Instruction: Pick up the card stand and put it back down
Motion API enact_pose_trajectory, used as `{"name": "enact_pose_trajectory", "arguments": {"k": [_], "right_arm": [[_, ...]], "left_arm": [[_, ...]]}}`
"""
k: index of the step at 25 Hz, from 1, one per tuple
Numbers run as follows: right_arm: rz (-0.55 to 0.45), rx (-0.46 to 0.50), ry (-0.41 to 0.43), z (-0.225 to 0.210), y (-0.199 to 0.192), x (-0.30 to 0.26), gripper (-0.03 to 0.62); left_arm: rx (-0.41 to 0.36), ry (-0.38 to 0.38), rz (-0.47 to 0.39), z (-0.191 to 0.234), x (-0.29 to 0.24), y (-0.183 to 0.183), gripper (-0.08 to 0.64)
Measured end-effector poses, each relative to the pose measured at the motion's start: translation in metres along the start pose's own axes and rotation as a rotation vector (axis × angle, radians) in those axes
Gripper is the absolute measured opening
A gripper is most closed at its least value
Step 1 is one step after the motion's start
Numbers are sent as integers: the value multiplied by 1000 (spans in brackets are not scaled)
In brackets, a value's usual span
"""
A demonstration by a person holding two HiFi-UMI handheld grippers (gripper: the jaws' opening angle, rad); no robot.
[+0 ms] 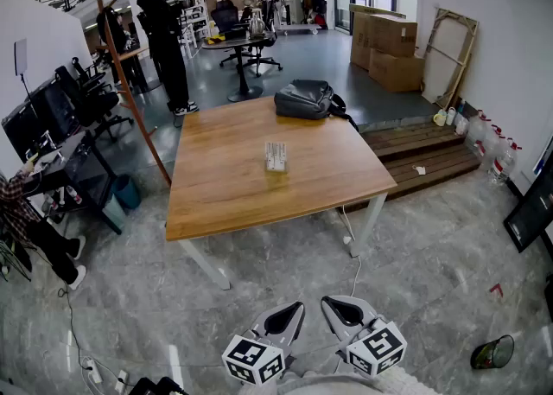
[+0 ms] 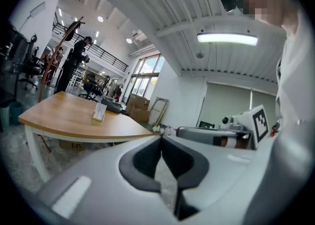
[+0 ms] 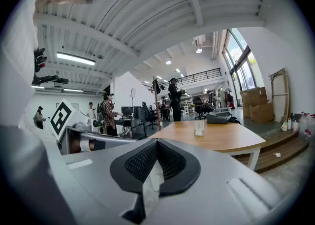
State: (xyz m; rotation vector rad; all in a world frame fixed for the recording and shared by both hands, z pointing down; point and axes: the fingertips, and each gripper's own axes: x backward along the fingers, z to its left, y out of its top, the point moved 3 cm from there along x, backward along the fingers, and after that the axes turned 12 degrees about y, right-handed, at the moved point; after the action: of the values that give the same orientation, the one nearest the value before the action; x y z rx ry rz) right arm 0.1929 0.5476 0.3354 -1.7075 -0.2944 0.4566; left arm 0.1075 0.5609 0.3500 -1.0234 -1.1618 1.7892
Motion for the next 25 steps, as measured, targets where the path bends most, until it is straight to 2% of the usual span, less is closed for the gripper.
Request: {"name": "enact_pose_trajectory", "arguments": {"k": [5, 10, 15, 19, 25], "right_arm": [[14, 14, 5, -5, -7, 1, -2], [72, -20, 21, -22, -19, -7, -2], [78, -34, 12, -53, -22, -42, -2], [83, -31, 1, -84, -11, -90, -2], [46, -2, -28, -148, 32, -169, -2]], "left_arm": [[-2, 47, 19, 3, -5, -10, 8], [-6, 62, 51, 10, -28, -12, 8], [-43, 72, 65, 42, -61, -5, 8], [-38, 61, 70, 87, -98, 16, 8], [-82, 23, 28, 154, -163, 84, 8]]}}
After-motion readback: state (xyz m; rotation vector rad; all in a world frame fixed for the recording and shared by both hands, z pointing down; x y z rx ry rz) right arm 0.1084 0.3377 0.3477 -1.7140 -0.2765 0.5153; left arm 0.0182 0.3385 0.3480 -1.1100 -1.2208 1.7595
